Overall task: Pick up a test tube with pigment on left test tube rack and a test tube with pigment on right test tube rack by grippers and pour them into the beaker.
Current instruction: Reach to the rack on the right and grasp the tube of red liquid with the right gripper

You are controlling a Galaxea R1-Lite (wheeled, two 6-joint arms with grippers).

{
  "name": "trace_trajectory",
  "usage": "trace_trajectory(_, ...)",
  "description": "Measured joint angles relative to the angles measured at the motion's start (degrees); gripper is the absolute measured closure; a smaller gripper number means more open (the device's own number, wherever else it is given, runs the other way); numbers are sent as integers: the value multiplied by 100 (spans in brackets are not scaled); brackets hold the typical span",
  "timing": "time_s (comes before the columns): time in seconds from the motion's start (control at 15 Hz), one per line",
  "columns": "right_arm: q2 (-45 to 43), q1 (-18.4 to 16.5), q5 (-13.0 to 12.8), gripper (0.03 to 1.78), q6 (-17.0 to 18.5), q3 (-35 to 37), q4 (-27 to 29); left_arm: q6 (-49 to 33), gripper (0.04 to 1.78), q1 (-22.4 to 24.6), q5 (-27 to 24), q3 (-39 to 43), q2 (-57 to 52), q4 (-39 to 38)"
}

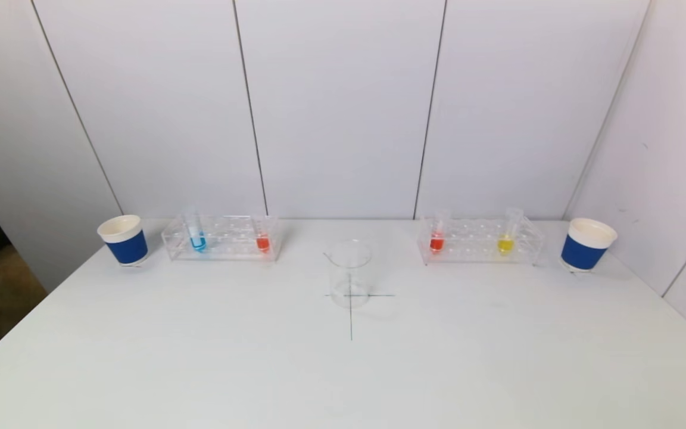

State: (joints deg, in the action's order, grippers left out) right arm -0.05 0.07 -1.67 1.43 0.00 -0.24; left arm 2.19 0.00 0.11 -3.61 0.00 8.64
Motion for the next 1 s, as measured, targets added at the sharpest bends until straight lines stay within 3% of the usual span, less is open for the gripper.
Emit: trace_trajectory(1.0,2,0,7,4,-46,0,11,0,6,2,-1,0,0,0)
